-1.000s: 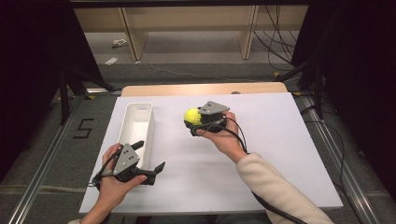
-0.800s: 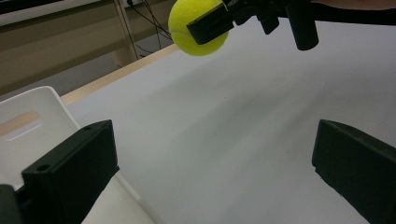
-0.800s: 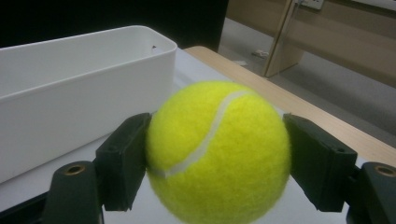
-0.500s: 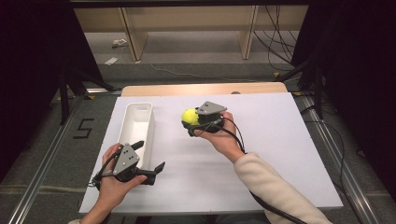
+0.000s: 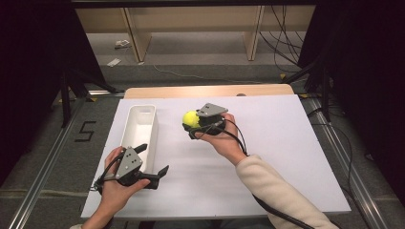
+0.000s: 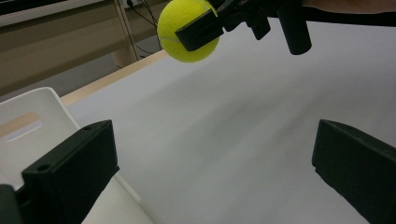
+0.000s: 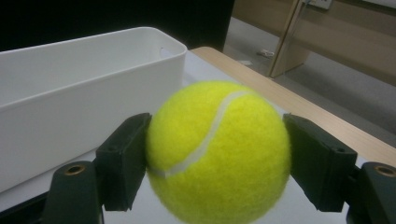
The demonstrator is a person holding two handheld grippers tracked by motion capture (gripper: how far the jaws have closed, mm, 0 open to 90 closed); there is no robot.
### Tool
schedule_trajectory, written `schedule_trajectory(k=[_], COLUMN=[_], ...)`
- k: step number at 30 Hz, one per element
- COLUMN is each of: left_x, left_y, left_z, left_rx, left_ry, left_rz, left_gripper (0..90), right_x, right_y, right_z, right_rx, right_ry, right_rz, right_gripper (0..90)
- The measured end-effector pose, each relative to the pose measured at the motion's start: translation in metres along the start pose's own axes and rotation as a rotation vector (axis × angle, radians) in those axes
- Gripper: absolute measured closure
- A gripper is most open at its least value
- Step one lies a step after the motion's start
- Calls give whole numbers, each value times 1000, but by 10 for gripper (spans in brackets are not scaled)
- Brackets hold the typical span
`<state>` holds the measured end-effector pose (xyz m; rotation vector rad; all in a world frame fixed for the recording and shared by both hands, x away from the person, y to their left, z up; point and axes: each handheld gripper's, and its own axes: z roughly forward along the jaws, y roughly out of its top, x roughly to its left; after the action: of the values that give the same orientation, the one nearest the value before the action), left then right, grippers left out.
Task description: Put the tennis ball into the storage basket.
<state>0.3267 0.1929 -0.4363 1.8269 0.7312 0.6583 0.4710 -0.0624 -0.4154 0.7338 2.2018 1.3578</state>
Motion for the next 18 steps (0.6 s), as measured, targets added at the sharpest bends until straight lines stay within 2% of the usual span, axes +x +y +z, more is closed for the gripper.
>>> schedule_trajectory(k=[18], left_x=[0], left_y=[0], left_z=[0], left_rx=[-1], left_ry=[0], left_rz=[1], left_gripper=[0], right_x=[5], right_y=[10], right_z=[7], right_rx=[-3], right_ry=[9], right_rz=[-9], right_gripper=[272])
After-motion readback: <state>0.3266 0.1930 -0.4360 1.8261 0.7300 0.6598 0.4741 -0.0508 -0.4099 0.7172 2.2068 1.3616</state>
